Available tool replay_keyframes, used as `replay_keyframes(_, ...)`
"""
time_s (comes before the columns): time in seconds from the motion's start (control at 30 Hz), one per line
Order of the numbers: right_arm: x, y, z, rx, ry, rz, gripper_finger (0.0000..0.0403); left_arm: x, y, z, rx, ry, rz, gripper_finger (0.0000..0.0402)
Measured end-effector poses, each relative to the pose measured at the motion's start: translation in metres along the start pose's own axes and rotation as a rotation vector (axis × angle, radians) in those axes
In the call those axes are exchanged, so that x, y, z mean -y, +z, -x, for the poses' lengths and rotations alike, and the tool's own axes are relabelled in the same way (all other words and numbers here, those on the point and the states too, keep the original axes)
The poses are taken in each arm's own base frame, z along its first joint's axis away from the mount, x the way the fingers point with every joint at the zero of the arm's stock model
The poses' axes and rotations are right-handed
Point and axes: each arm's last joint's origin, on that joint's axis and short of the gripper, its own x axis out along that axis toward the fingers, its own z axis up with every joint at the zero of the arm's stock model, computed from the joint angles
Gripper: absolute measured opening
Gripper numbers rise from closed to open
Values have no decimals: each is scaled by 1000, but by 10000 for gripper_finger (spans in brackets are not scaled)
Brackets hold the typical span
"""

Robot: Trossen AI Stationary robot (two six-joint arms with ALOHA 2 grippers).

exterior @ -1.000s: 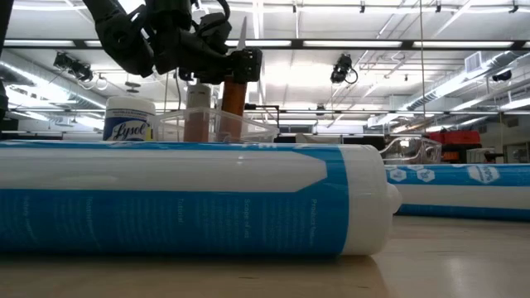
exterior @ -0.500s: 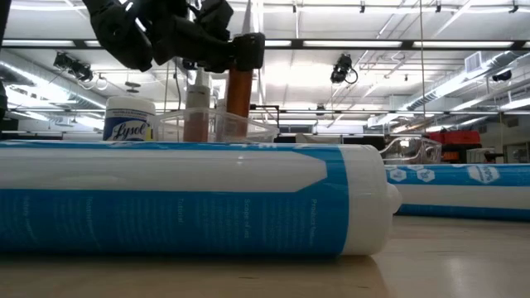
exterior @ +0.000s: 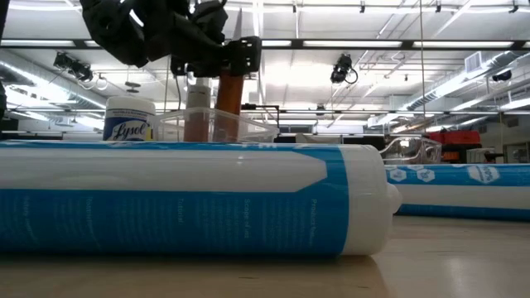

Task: Pick & place silicon tubes, Sealant and Lysol wipes
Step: Put the brown sealant into the white transparent bin

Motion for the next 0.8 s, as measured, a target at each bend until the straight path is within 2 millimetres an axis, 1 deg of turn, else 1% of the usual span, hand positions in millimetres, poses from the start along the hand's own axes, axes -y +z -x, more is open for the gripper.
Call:
replay_keyframes(0.17, 0, -1, -9, -8, 0, 5, 1, 1, -8, -1, -43, -1, 5, 216)
replay_keyframes(0.37, -1, -9, -23, -53, 0, 4, 1, 0, -19, -4, -96, 5, 27, 216)
replay_keyframes(0.5, -2, -9, -29, -38, 13, 2, 1, -1, -26, -4, -131, 6, 13, 216)
replay_keyframes(0.8, -2, -7, -30, -15, 26, -1, 1, -1, -35, -3, -184, -34, 36, 218)
